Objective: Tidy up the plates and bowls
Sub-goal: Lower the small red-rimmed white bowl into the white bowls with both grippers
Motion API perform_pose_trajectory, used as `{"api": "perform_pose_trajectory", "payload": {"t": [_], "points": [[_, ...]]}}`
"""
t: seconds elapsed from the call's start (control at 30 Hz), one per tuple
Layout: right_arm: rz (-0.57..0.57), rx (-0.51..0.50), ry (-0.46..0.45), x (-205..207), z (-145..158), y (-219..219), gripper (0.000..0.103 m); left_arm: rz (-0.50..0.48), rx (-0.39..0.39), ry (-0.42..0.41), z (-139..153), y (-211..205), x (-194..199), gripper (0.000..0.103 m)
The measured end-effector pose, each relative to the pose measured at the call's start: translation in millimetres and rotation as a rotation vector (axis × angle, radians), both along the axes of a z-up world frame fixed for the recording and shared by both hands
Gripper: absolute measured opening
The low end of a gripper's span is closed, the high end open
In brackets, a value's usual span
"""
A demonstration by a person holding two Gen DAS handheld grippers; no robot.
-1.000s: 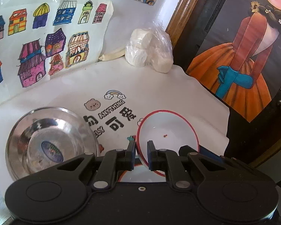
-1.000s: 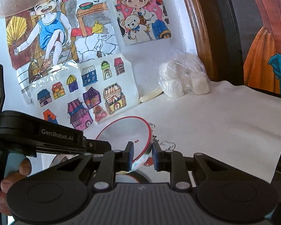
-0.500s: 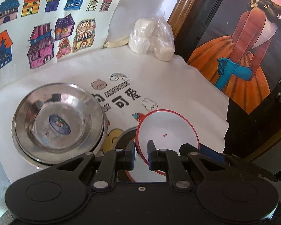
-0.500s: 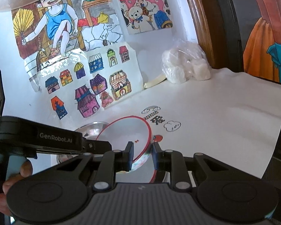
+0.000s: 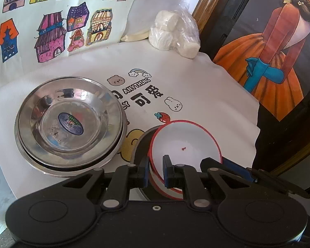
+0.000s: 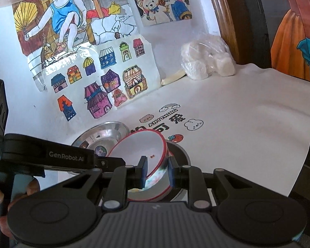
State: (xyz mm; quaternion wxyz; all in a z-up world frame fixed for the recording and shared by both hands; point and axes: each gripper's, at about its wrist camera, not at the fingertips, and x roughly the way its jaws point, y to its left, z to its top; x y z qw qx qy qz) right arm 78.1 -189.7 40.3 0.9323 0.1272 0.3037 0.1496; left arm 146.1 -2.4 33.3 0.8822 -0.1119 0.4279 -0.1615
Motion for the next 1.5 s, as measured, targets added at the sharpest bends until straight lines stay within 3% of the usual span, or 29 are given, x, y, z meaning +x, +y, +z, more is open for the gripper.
{"api": "perform_pose_trajectory", "payload": {"t": [1.0,1.23,1.5], "points": [[-0.012,0.023,0.031,1.6,-5.3,-5.1,0.024,-0.021,0.035,-0.028,0.9,-6.6,4.3,0.015],[0.015,0.018,0.007,-6.9,0.8,-4.4,0.034,-0.012,0.009,-0.021,0.4,-3.2,4.9,0.017],[0.04,0.025,-0.012,-14.9,6.0,-7.7,0.035,-0.013,0.003,-0.041,5.8,-4.1,1.0,0.021]]}}
